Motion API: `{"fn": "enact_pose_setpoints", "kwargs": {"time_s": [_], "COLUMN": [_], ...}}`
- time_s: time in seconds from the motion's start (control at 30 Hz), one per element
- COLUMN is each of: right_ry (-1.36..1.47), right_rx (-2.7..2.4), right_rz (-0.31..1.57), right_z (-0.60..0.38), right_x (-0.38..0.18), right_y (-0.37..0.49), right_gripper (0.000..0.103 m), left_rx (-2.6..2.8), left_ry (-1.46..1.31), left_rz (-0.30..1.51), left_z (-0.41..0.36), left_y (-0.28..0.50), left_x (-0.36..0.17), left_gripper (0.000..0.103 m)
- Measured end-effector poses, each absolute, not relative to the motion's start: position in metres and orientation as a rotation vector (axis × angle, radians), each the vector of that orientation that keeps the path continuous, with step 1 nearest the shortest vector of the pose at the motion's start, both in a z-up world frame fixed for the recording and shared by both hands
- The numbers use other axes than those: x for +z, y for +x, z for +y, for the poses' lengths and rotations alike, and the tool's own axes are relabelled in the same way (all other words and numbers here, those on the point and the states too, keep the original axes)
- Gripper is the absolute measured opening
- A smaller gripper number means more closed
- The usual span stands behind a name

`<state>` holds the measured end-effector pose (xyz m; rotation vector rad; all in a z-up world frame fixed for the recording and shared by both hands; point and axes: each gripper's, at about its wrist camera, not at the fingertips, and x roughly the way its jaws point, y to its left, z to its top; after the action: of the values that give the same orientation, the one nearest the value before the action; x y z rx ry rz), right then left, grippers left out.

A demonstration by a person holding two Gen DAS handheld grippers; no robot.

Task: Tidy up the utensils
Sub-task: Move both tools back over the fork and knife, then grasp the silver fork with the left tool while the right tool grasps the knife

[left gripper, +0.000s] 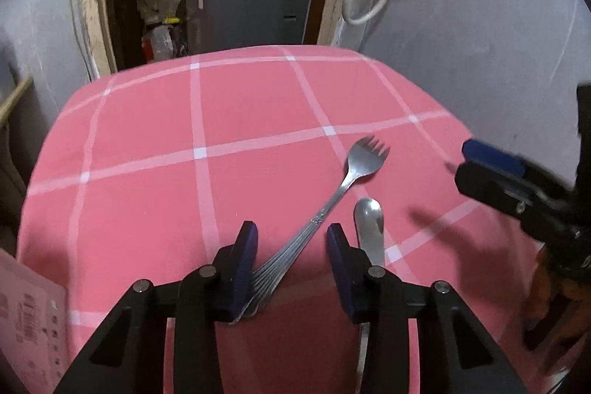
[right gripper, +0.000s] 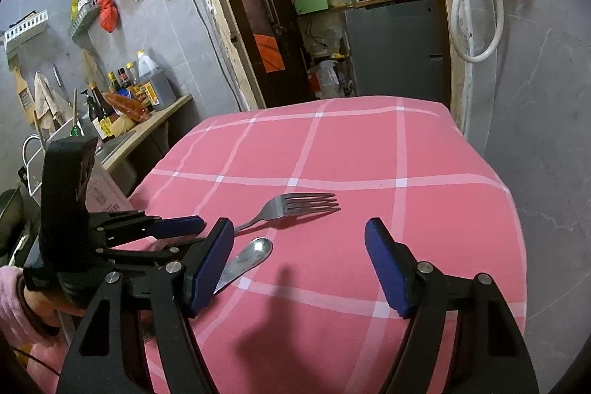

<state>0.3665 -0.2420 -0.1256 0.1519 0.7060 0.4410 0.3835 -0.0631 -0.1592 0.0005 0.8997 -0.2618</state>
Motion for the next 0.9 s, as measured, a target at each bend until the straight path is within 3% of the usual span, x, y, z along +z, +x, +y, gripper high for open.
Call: {"fn": "enact_pose_setpoints", "kwargs": {"time_s": [0.17,0.9], "right_ry": [0.144,-0.095], "right_rx": [0.426,0.383], "right_rz": [0.731,0.960], "right_z": [-0.240,-0.157], "right_x": [-0.128,-0.151], "right_y": [0.367,0.371], "right_gripper": [0.068,0.069], "left_rx": [-0.228,-0.089], "left_ry": [0.084,-0.209], "left_rz": [0.901,0.991], "left_z": [-0.073,-0.014], "left_y": [0.383,0.305], "left_x": [-0.157,-0.152], "left_gripper": [0.021,0.012]}}
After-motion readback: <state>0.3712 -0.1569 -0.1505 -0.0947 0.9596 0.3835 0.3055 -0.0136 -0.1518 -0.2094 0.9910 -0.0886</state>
